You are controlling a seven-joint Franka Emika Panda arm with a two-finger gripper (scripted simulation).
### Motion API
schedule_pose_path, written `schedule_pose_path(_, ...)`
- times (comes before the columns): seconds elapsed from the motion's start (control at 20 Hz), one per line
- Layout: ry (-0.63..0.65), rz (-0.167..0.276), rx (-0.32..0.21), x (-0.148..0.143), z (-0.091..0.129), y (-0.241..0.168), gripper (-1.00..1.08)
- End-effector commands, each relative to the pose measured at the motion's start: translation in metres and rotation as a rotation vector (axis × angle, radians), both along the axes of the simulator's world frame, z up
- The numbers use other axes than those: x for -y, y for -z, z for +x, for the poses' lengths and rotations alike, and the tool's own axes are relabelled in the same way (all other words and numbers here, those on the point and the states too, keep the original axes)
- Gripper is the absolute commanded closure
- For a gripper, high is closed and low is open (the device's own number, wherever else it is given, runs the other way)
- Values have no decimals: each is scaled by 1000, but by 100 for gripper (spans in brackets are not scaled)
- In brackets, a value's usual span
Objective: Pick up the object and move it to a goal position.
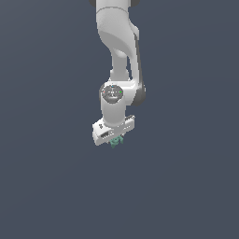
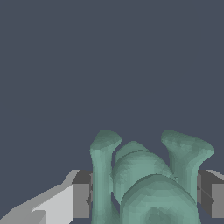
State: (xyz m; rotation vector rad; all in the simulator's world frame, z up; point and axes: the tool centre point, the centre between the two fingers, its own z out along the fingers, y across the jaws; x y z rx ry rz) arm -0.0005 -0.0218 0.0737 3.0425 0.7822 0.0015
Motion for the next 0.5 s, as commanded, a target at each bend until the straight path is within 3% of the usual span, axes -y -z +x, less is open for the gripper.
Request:
schedule_pose_path(0.0, 1, 0, -1, -9, 10, -6, 108)
schedule_pose_path(0.45, 1, 0, -1, -21, 24, -13, 108)
